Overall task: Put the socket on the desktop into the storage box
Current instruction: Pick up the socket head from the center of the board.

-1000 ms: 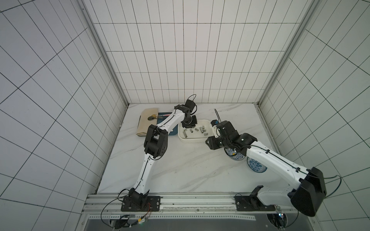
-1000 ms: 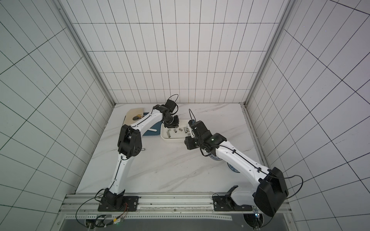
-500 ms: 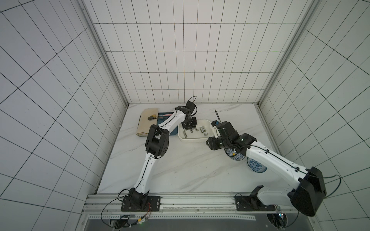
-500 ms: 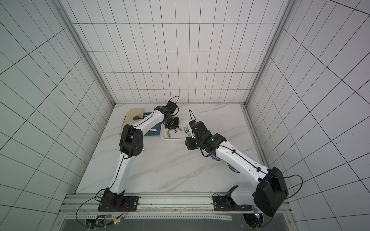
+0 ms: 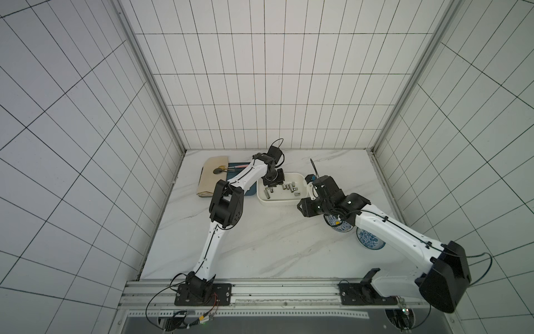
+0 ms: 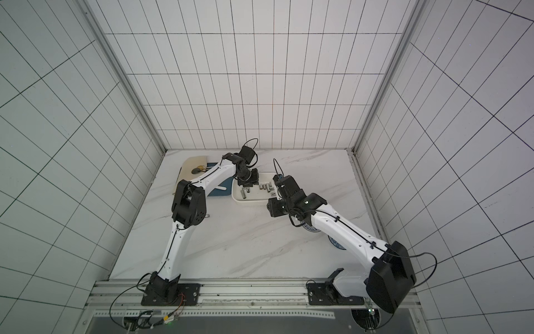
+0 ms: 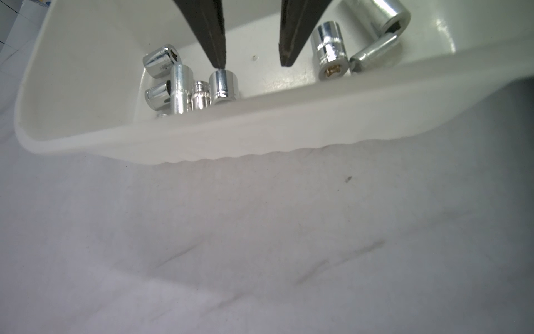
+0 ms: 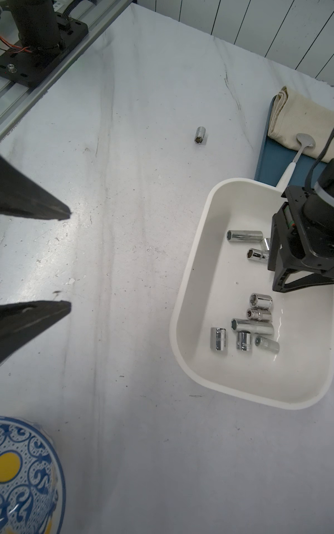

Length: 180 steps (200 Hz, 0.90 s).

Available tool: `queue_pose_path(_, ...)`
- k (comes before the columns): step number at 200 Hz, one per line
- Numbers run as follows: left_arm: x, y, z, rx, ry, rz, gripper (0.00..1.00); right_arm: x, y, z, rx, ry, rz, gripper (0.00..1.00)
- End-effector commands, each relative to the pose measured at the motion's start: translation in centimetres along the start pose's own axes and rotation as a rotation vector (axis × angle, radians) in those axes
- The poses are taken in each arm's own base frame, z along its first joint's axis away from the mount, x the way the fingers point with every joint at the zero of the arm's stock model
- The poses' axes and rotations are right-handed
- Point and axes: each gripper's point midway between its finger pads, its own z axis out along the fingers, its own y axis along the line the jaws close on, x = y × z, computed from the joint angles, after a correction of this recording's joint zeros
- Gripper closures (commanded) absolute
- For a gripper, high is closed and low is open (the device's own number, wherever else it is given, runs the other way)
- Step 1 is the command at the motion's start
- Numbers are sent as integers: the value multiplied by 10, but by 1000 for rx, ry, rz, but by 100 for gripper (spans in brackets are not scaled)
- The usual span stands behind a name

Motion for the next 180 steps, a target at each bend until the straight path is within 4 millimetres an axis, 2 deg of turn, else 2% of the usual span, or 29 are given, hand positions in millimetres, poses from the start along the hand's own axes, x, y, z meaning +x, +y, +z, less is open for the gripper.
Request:
queue_pose_path(1,-8,-15,-34,43,-69,33,65,8,-2,1,-13,14,11,51)
queue_pose_path(32,-1,-14,-49,51,-88,30,64,5,9,-2,-55,6,-13,51)
queue_pose_path(59,6,-8,-63,45,-107,31,54,3,16,-2,-69,5,-31,50)
queue_pose_path(104,25,13,-83,6,-120,20,50,5,34,0,-106,17,-75,50)
queue_pose_path(138,37,37,-105,-13,-153,-17,47,5,51,7,-150,36,-115,50)
queue_pose_path(180,50,81,-131,-42,-189,-93,47,1,73,18,-194,59,-162,50)
